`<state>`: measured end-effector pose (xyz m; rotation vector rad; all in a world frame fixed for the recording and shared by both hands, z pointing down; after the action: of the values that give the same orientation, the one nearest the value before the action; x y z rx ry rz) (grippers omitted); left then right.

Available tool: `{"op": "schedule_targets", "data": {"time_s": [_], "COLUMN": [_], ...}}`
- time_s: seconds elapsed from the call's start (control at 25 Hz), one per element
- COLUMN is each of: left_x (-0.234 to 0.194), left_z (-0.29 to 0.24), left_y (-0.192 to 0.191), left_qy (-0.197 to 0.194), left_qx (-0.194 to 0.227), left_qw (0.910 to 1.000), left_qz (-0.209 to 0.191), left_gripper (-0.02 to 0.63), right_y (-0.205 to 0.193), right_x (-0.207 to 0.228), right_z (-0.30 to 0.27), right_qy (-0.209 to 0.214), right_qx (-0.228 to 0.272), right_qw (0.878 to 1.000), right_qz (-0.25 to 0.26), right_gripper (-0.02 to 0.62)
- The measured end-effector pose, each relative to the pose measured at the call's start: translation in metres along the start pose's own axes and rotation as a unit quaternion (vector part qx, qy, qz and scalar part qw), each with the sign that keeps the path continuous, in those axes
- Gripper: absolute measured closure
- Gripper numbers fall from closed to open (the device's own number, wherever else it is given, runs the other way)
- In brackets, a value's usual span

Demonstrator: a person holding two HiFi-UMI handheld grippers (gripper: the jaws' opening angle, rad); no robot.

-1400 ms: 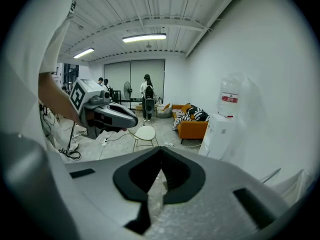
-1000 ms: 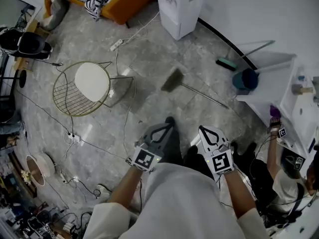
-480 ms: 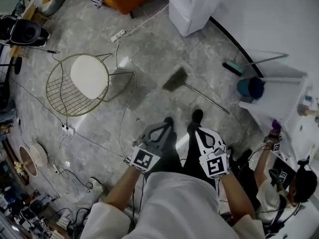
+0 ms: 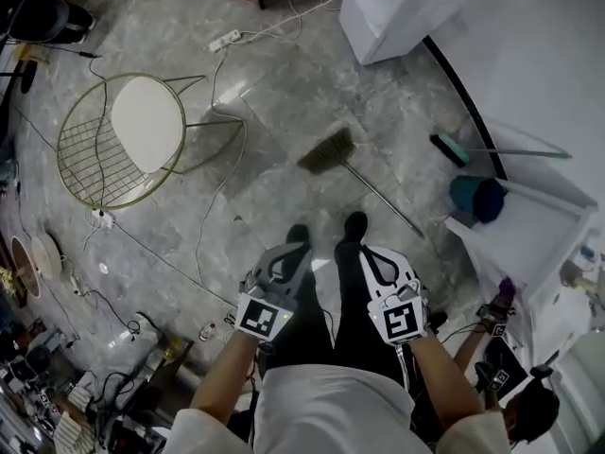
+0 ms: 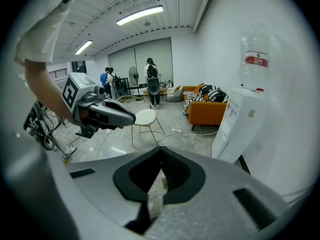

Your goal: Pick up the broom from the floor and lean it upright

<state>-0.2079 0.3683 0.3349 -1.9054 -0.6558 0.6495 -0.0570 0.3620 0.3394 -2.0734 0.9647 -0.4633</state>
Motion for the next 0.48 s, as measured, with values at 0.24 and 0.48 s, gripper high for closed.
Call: {"op": "schedule_targets", "data": {"time_s": [0.24,0.48], "left_x": [-0.016,-0.031], "left_z": [-0.062,-0.118], "left_y": [-0.051,-0.139], "left_qy": [0.001,-0.001], "left_qx": [-0.024,-0.051], "left_qw": [0.9996,0.9983], "left_qz": [0.014,0.029], "left_gripper": [0.595,0.595], "right_y": [-0.052,-0.133], "right_x": [0.031,0.05], "right_z": [-0.059,-0.122], "right_qy": [0.035,0.039], "right_qx": [-0.022,-0.044], "right_qw": [0.999,0.998], "right_qz": [0.009,-0.017], "right_gripper": [0.594,0.594]}}
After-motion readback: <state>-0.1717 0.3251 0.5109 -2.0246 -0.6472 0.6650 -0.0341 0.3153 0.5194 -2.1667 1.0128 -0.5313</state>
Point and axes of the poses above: the fingertips, and each gripper's own axes: z backward along the fingers, x to its right, y out of its top, the point moved 5 cm from there along z, backward along the fingers, and after that the axes turned 4 degrees about -y, right-handed, at the moved point
